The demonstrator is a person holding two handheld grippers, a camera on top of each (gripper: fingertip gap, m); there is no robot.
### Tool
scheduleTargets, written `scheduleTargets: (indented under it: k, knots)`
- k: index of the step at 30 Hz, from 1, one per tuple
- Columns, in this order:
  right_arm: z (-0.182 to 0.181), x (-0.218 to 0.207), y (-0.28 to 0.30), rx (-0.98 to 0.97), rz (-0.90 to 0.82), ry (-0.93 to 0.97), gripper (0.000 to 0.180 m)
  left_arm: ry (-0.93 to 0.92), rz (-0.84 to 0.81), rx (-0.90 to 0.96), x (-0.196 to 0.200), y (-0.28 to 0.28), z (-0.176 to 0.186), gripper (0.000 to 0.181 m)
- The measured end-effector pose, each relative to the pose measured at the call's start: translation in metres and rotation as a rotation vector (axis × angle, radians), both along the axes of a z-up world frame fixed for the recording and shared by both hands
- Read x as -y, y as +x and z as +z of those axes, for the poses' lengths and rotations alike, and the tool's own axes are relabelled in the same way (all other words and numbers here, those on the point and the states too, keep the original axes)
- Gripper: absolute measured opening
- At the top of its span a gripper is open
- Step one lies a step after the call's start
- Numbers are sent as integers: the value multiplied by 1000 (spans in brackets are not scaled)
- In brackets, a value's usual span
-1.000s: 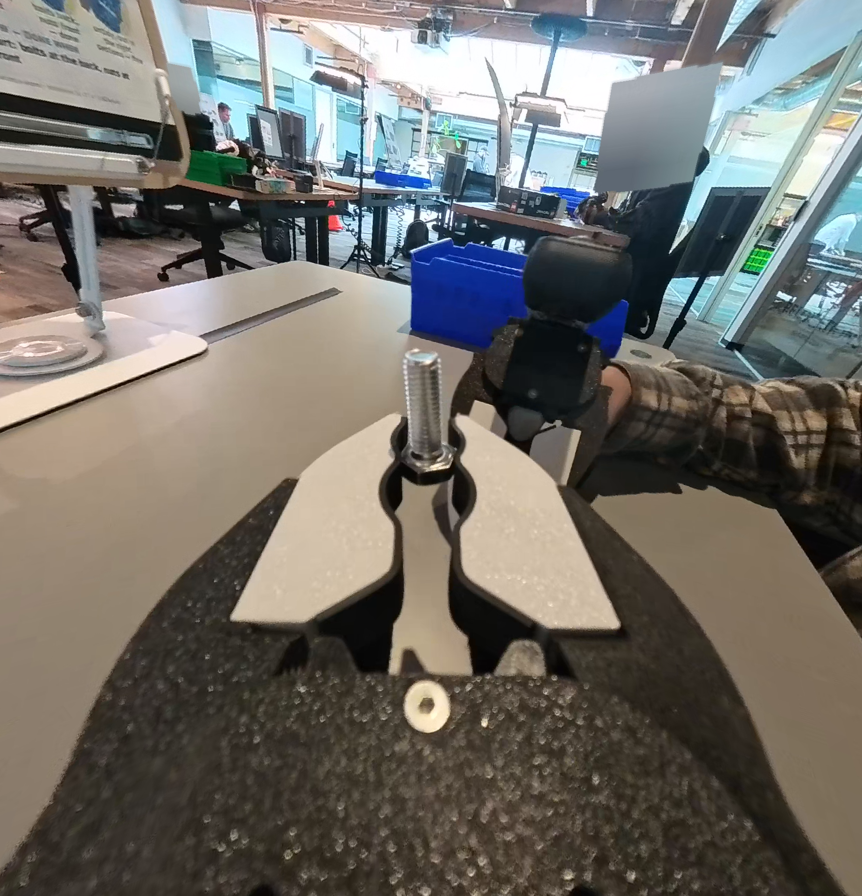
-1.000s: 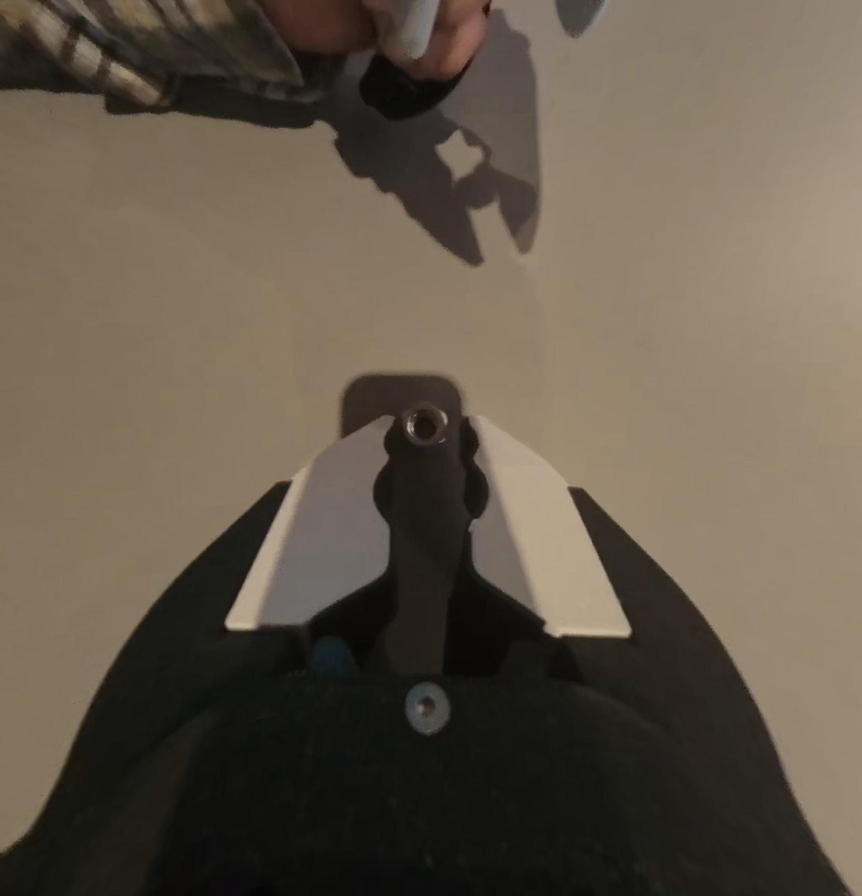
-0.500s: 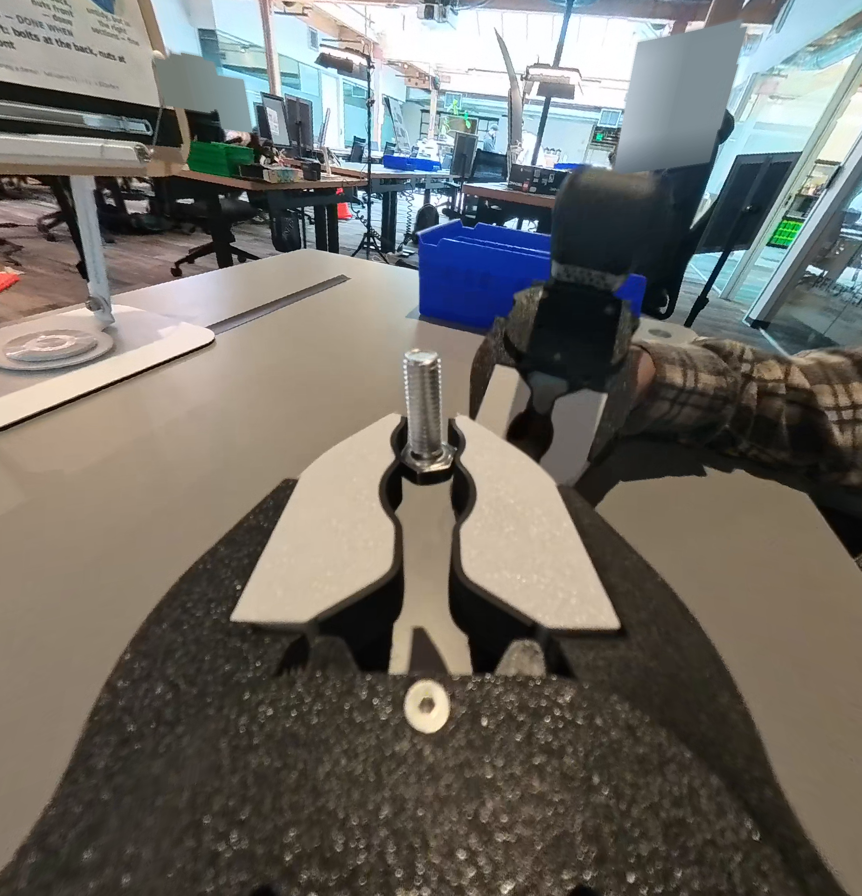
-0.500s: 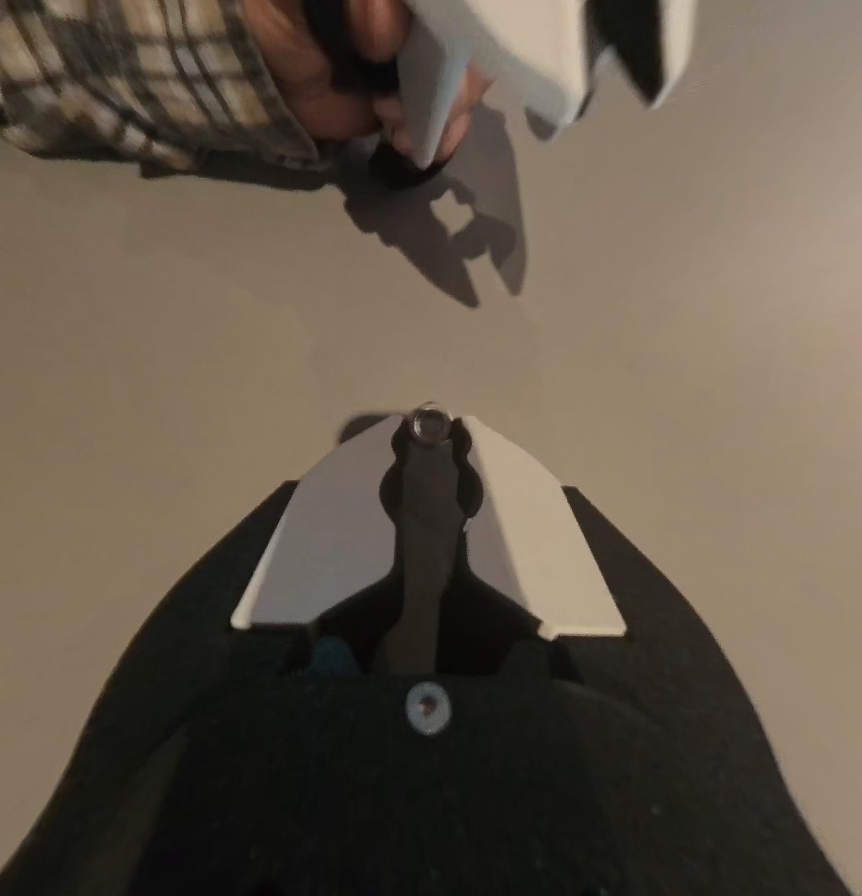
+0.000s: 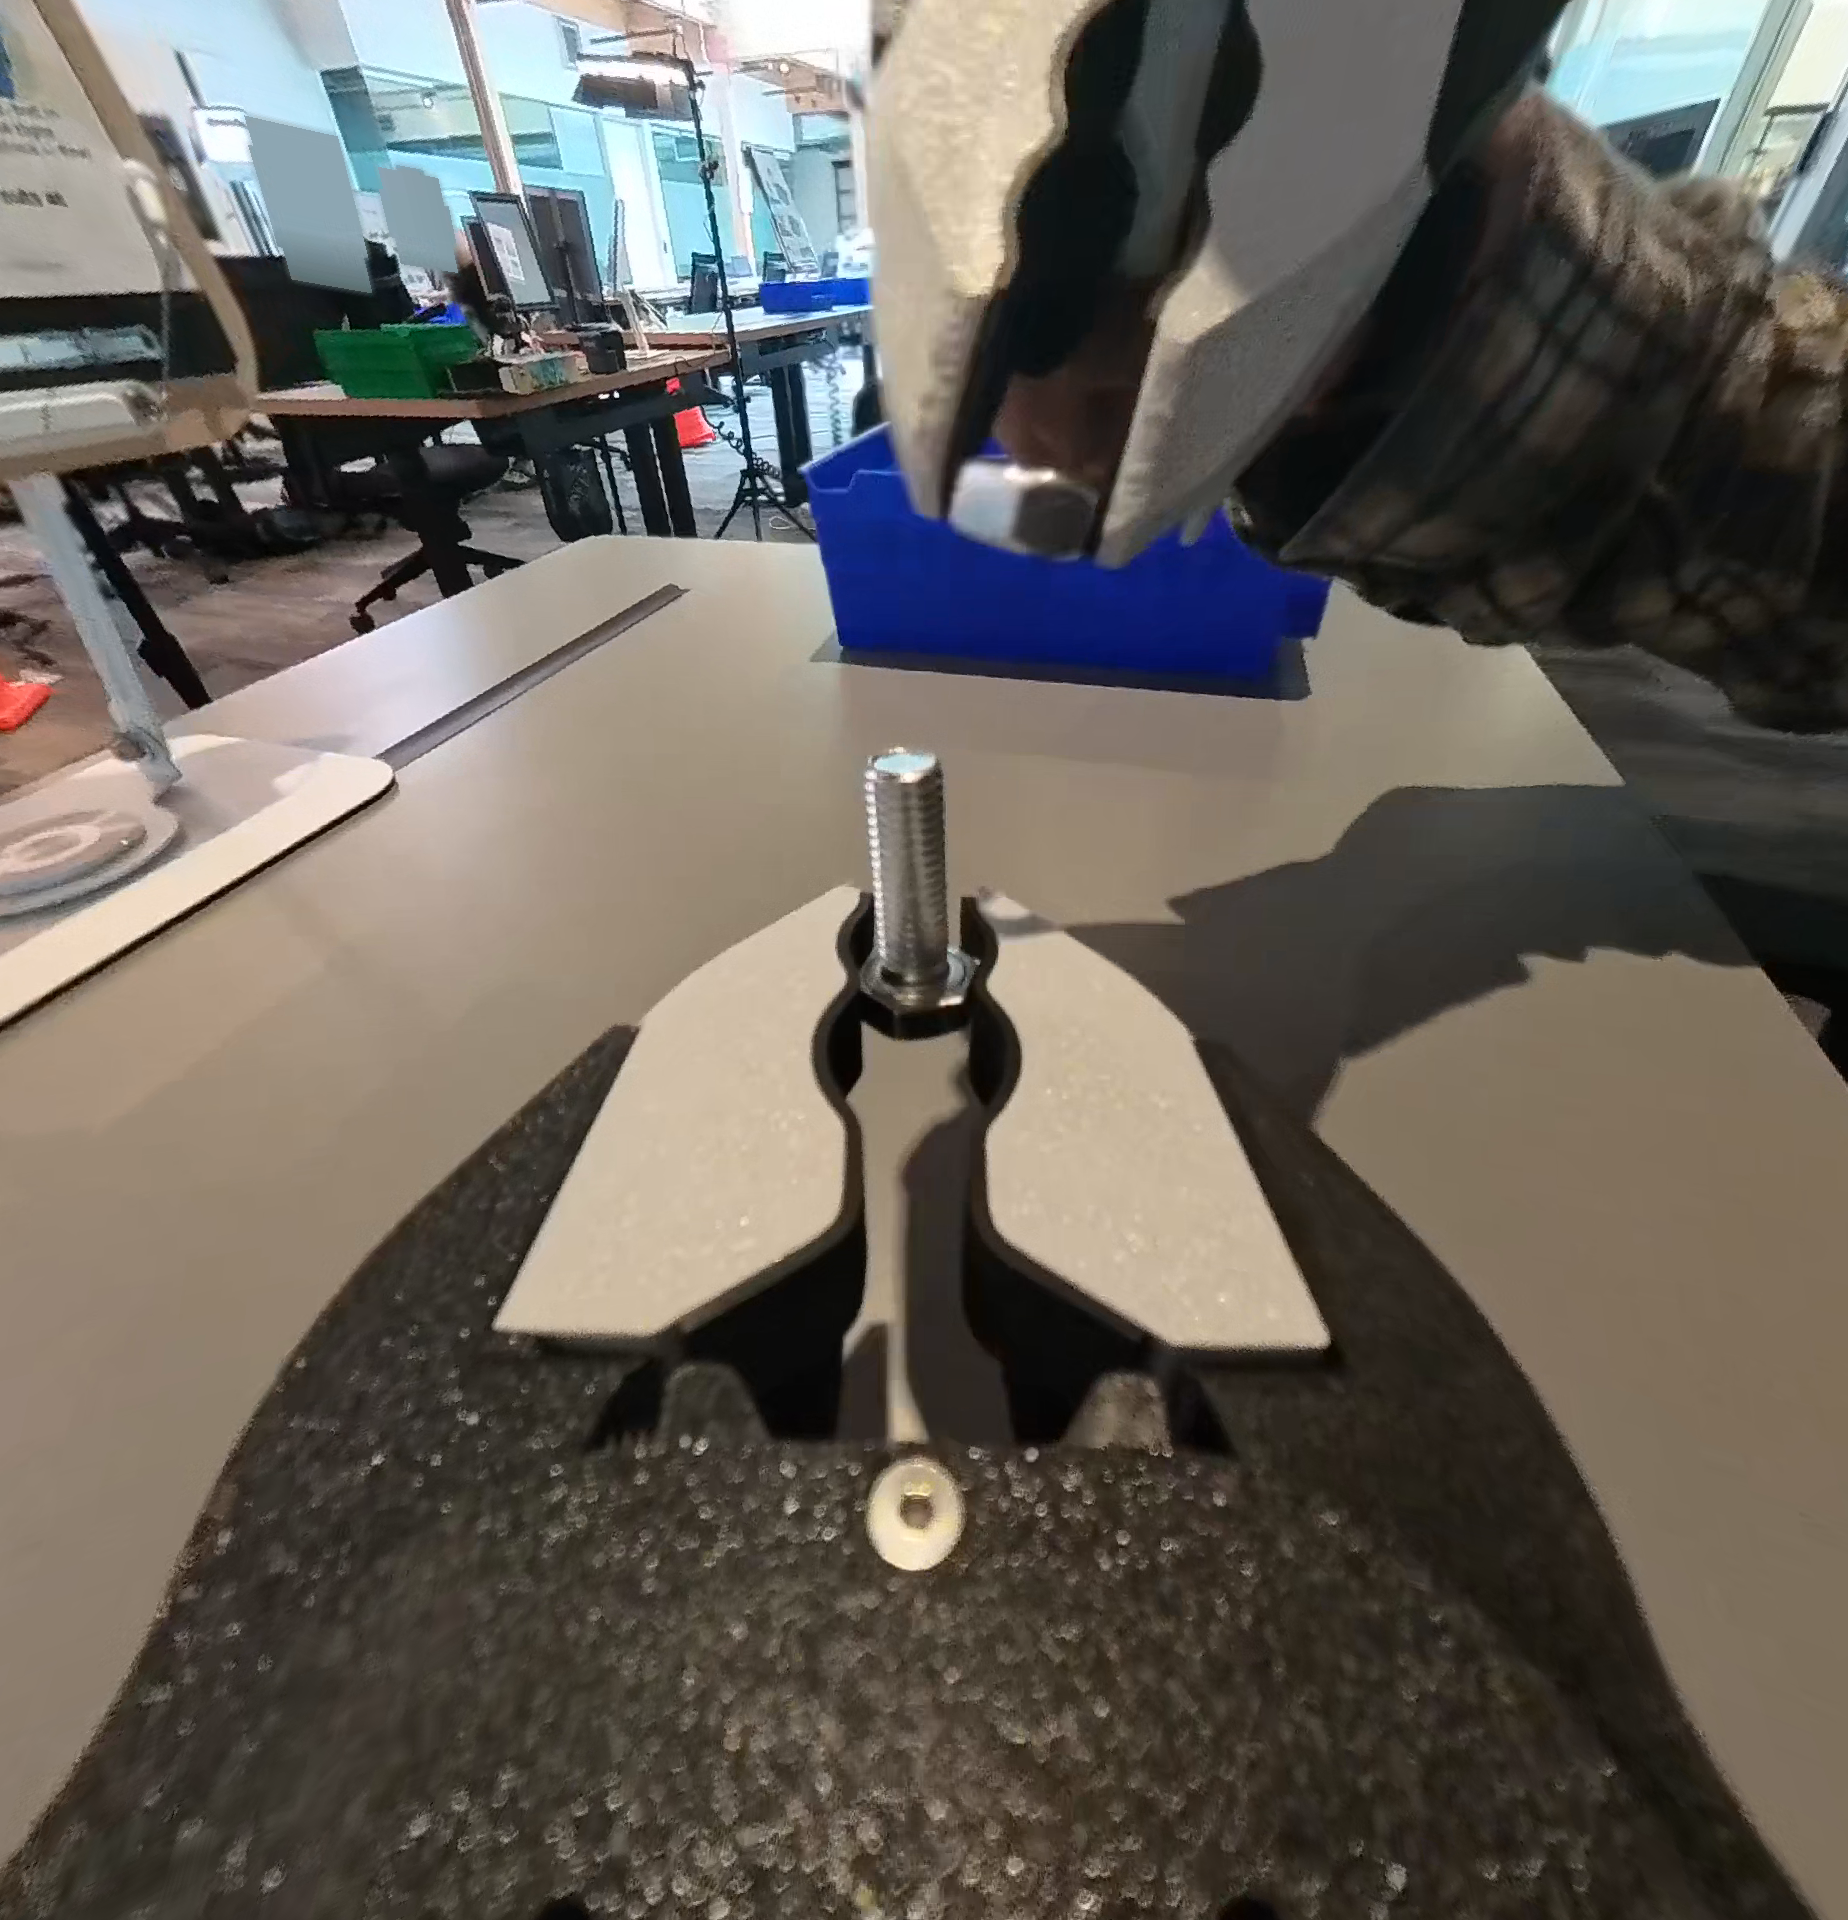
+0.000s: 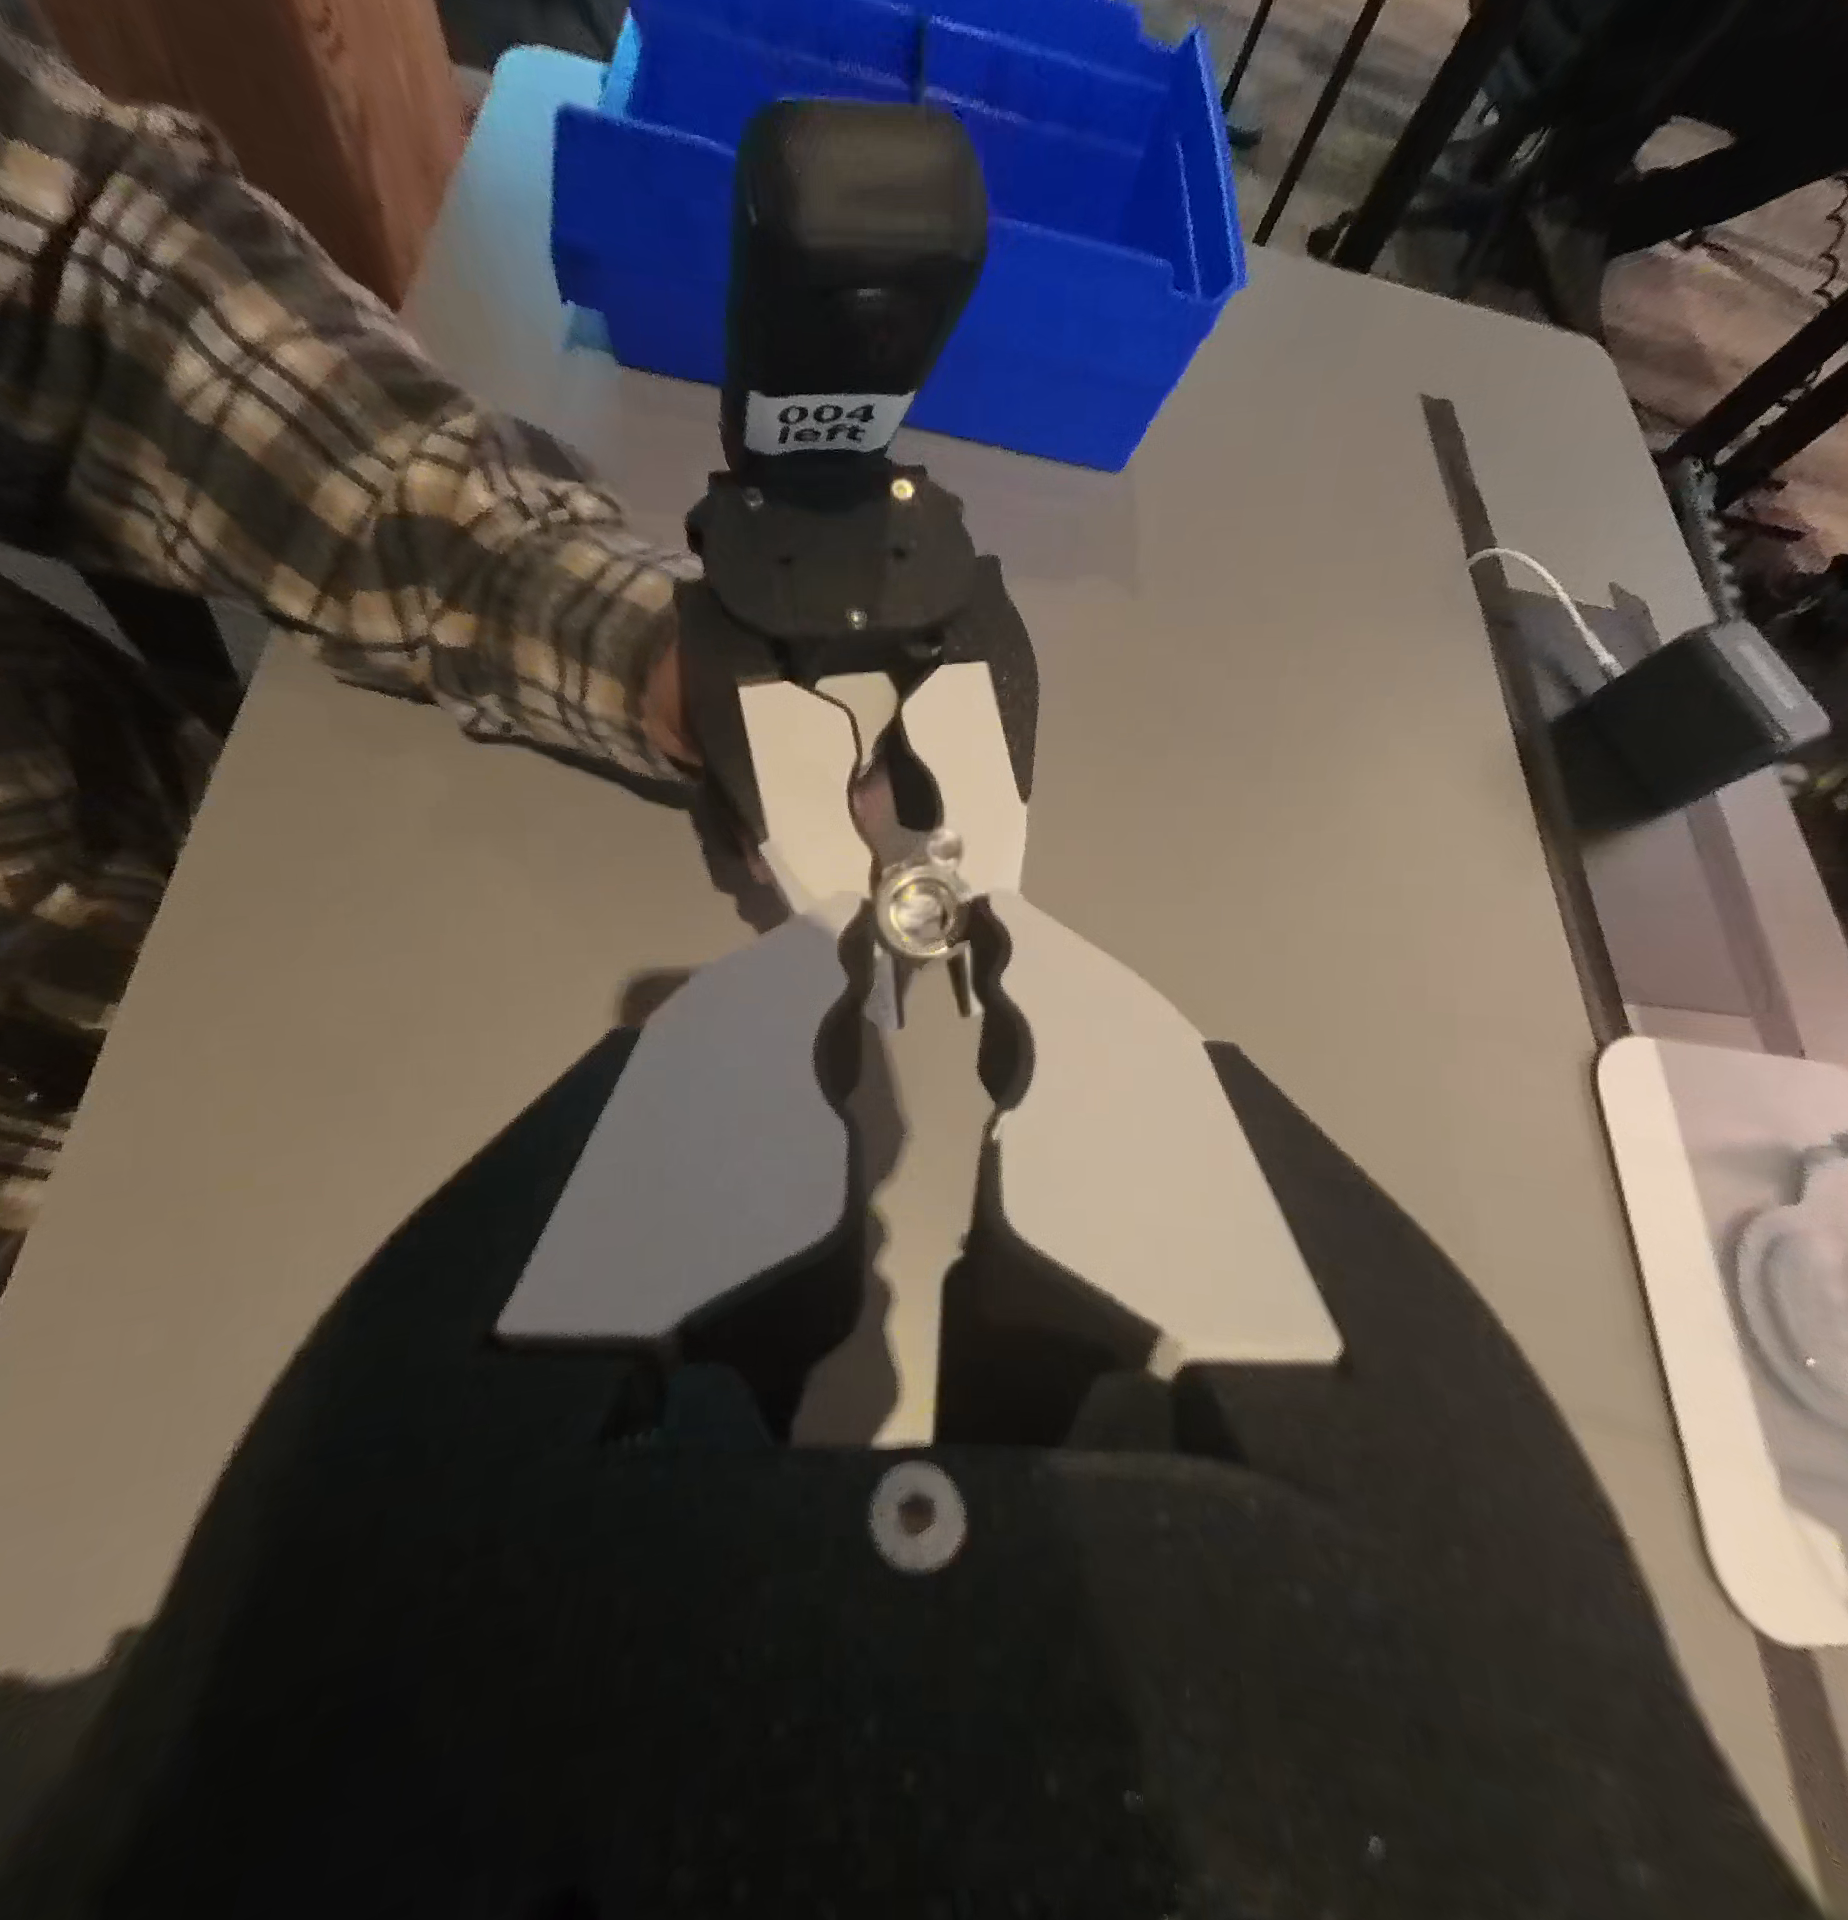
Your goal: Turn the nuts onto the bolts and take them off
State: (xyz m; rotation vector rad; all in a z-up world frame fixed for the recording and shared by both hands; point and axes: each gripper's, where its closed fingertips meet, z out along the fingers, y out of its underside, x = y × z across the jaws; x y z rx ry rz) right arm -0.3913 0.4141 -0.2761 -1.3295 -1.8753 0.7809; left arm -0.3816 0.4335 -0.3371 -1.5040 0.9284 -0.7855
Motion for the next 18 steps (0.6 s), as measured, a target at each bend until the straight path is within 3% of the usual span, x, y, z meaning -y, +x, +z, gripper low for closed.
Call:
scheduleTargets:
  k: [10,18]
  knots:
    - [-16,2,-10,210,55,33,17,29,30,-92,0,2,-4,15]
    - [-21,0,-15,218,69,0,17,44,32,-107,1,3,-3,15]
